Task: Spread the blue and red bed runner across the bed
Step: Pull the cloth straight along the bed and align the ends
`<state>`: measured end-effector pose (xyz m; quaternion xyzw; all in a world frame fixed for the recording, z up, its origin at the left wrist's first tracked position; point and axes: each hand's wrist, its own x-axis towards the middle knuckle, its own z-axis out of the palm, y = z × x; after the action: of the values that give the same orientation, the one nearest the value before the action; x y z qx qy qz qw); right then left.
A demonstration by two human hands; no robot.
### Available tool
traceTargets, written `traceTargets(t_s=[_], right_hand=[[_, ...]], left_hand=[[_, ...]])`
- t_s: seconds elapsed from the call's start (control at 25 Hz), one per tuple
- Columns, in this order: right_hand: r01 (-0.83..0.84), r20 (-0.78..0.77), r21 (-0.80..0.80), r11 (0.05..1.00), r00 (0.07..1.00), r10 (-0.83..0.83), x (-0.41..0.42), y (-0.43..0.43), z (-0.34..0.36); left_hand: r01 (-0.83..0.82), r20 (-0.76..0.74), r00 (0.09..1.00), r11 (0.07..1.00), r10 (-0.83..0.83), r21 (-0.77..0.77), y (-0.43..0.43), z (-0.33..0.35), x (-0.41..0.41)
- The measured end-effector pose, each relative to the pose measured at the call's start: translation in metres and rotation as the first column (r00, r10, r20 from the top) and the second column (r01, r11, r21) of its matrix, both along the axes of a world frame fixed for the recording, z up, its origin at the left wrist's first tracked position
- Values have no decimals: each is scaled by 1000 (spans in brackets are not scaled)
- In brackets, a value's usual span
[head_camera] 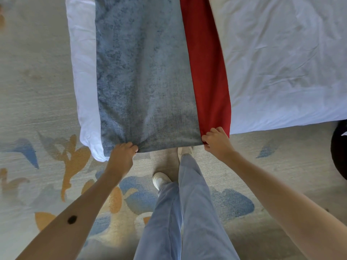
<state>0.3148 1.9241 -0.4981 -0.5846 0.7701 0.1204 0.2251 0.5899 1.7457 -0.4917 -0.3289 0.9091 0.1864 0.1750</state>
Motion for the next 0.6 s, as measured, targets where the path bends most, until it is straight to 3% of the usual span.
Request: traceTargets(t_s=[0.6], right_hand=[[18,65,148,989,997,-28,18,31,-15]], left_hand=[[-7,122,992,993,-8,119,30,-11,22]])
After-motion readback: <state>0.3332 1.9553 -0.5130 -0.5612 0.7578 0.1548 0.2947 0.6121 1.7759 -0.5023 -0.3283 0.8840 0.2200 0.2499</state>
